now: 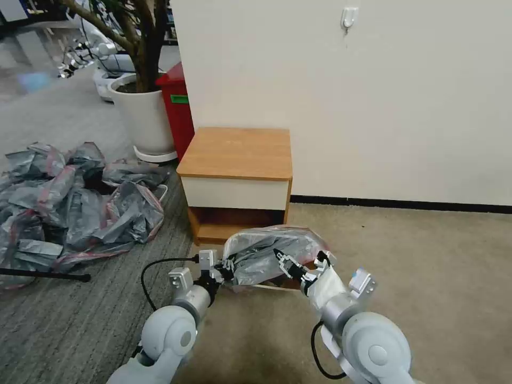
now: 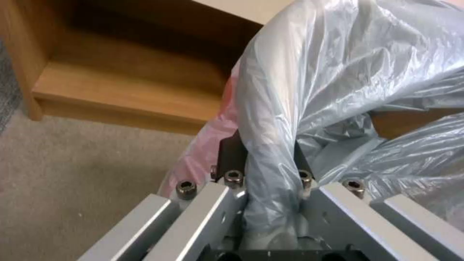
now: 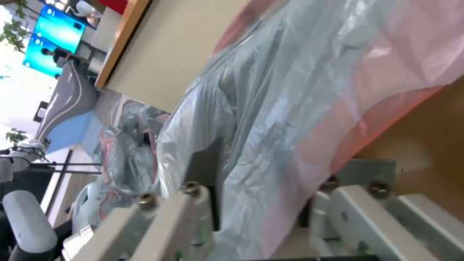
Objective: Pick up the garbage bag from the table and place it over the trash can.
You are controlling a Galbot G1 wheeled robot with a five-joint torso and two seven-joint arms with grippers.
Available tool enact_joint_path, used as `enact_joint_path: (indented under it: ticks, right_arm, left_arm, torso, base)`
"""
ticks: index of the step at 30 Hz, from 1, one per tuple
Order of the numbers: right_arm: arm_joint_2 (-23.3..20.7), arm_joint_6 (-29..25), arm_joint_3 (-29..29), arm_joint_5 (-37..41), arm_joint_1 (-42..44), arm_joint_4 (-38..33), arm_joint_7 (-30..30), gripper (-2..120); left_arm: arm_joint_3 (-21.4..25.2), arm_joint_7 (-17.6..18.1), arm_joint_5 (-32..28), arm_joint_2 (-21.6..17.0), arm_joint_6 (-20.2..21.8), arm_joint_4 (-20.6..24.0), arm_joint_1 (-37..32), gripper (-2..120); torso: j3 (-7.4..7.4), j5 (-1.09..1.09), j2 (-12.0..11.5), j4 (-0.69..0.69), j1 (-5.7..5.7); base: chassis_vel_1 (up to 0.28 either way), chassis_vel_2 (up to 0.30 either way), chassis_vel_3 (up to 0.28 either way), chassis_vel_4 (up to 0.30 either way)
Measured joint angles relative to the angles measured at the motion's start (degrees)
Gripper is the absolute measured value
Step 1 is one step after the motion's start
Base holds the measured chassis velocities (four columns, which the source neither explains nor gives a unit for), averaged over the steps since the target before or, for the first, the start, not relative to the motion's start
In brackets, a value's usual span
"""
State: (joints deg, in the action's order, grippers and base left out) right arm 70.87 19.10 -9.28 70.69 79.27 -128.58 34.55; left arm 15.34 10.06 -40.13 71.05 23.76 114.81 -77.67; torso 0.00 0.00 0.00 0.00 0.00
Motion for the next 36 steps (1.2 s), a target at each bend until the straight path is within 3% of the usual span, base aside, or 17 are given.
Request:
enact_joint_path:
  ticks: [7, 36]
  right_arm:
    - [0.4, -0.2, -0.2, -0.2, 0.1, 0.5, -0.5, 0]
    - [-1.1, -3.8, -2.5, -1.4, 4.4, -1.5, -3.3, 0]
  left_arm:
    - [-0.3, 0.0, 0.0, 0.2, 0.0, -0.5, 0.6, 3]
    - [3.0, 0.5, -1.3, 1.5, -1.5, -3.1, 1.9, 3]
  torso:
    - [0.0, 0.0, 0.0, 0.0, 0.0]
    - [0.0, 0.0, 0.0, 0.0, -0.01]
  base:
    - [0.0, 0.0, 0.0, 0.0]
    - [0.0, 0.0, 0.0, 0.0]
